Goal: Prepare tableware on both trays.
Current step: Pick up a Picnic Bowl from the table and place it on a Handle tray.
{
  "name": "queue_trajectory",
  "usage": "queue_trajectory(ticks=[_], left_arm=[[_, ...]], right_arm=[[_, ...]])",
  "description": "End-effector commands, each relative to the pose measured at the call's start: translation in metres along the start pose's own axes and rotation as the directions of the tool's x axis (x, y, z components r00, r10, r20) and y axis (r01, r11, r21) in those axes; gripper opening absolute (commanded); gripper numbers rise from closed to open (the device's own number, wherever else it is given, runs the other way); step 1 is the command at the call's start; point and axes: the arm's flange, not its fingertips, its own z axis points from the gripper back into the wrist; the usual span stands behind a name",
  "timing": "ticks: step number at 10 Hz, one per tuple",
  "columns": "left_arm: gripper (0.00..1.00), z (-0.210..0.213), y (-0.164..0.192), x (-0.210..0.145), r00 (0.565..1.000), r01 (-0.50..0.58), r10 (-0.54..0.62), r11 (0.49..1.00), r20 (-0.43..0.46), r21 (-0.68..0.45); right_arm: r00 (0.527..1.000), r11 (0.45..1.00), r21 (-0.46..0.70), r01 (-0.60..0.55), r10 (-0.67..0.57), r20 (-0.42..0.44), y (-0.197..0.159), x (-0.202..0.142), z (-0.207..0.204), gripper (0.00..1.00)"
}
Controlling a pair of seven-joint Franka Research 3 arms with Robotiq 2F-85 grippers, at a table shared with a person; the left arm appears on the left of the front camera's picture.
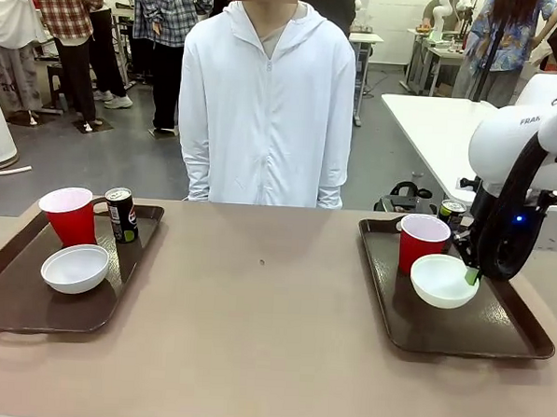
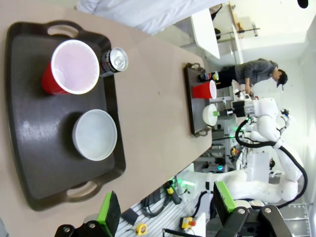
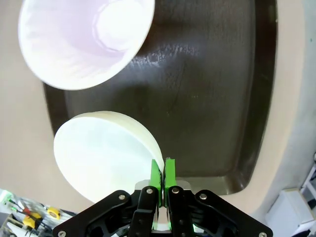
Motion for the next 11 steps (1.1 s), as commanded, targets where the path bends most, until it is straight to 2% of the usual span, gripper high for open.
queue_trajectory(ticks=[1, 3, 4, 5, 6, 7, 8, 10, 11], left_arm=[[1.00, 0.001, -0.003, -0.001, 1.000, 0.004, -0.004, 1.000, 0.003, -0.013], [1.00, 0.001, -0.003, -0.001, 1.000, 0.004, -0.004, 1.000, 0.003, -0.013], [1.00, 0.001, -0.003, -0.001, 1.000, 0.004, -0.004, 1.000, 0.003, -0.013], [1.00, 0.001, -0.003, -0.001, 1.000, 0.004, -0.004, 1.000, 0.003, -0.013], [1.00, 0.001, -0.003, -0.001, 1.000, 0.004, -0.004, 1.000, 0.003, -0.013], [1.00, 0.001, -0.003, -0.001, 1.000, 0.004, -0.004, 1.000, 0.003, -0.013], [1.00, 0.001, -0.003, -0.001, 1.000, 0.004, -0.004, 1.000, 0.003, -0.013], [1.00, 0.001, -0.003, -0.001, 1.000, 0.004, -0.004, 1.000, 0.003, -0.013], [1.00, 0.001, -0.003, -0.001, 1.000, 0.004, -0.004, 1.000, 0.003, -0.013]], right_arm=[[0.999, 0.999, 0.012, -0.033, 0.033, -0.033, -0.005, 0.019, -0.015, 0.04], [0.998, 0.999, 0.010, -0.046, 0.047, -0.045, -0.006, 0.020, -0.018, 0.04], [0.997, 0.997, 0.007, -0.075, 0.076, -0.032, -0.005, 0.017, -0.015, 0.64], [0.997, 0.996, 0.020, -0.082, 0.082, -0.012, -0.005, 0.010, -0.008, 0.63], [0.997, 0.996, 0.023, -0.083, 0.083, 0.004, -0.007, 0.008, -0.004, 1.00], [0.997, 0.996, 0.027, -0.082, 0.082, 0.004, -0.007, 0.008, -0.003, 0.67], [0.997, 0.996, 0.025, -0.081, 0.081, 0.002, -0.007, 0.008, -0.002, 1.00], [0.998, 0.998, 0.014, -0.067, 0.067, 0.022, -0.004, -0.001, 0.007, 1.00], [0.999, 0.999, 0.006, -0.047, 0.047, 0.026, -0.002, -0.008, 0.016, 0.69]])
